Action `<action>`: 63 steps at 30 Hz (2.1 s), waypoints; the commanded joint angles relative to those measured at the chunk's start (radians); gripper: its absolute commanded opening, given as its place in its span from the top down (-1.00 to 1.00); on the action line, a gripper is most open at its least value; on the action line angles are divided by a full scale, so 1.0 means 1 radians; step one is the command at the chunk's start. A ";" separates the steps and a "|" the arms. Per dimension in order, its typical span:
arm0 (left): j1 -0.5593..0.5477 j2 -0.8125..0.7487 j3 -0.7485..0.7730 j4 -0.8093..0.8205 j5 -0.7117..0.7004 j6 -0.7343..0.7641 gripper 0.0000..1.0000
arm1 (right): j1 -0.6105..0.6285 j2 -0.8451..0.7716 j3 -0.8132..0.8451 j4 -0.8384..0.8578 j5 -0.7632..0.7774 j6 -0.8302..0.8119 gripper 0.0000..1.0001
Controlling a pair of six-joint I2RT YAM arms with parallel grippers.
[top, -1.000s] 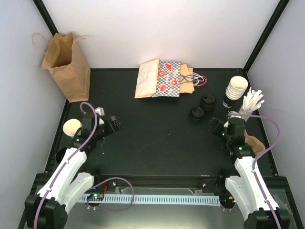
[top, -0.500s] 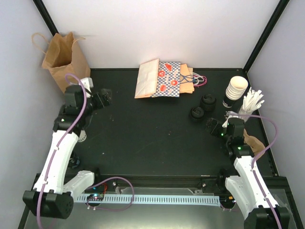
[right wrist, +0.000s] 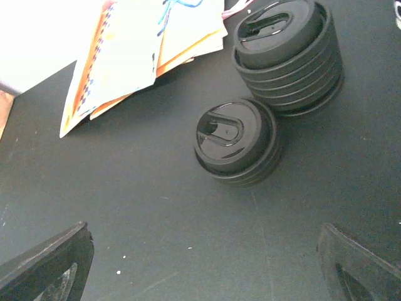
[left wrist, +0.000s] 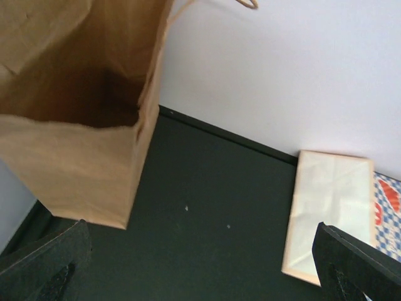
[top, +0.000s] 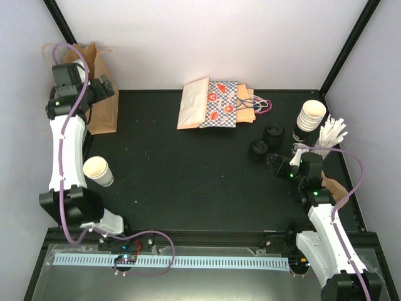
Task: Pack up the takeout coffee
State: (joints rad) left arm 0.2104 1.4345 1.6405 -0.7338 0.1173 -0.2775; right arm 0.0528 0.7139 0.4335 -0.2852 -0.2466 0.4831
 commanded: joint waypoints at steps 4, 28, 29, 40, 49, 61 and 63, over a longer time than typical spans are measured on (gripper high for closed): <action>0.030 0.275 0.371 -0.189 -0.057 0.154 -0.97 | 0.003 -0.004 0.025 -0.034 -0.082 -0.018 -1.00; 0.036 0.674 0.796 -0.271 -0.130 0.361 -0.38 | 0.012 0.049 0.020 0.000 -0.097 -0.017 -1.00; 0.035 0.681 0.801 -0.275 -0.131 0.362 -0.23 | 0.012 0.052 0.023 0.000 -0.098 -0.017 -1.00; 0.031 0.642 0.814 -0.281 -0.076 0.376 0.97 | 0.011 0.066 0.014 0.012 -0.100 -0.014 -1.00; -0.040 0.483 0.743 -0.257 -0.026 0.377 0.97 | 0.012 0.066 0.019 0.015 -0.106 -0.009 -1.00; -0.203 0.276 0.590 -0.363 -0.041 0.349 0.97 | 0.011 0.027 0.031 -0.004 -0.108 -0.003 -1.00; -0.229 0.214 0.523 -0.359 -0.014 0.335 0.97 | 0.011 0.031 0.034 -0.001 -0.113 0.002 -1.00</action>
State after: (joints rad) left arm 0.0174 1.7344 2.2459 -1.0386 0.0578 0.0780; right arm 0.0605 0.7528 0.4374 -0.2920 -0.3431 0.4751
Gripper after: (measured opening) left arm 0.019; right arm 0.999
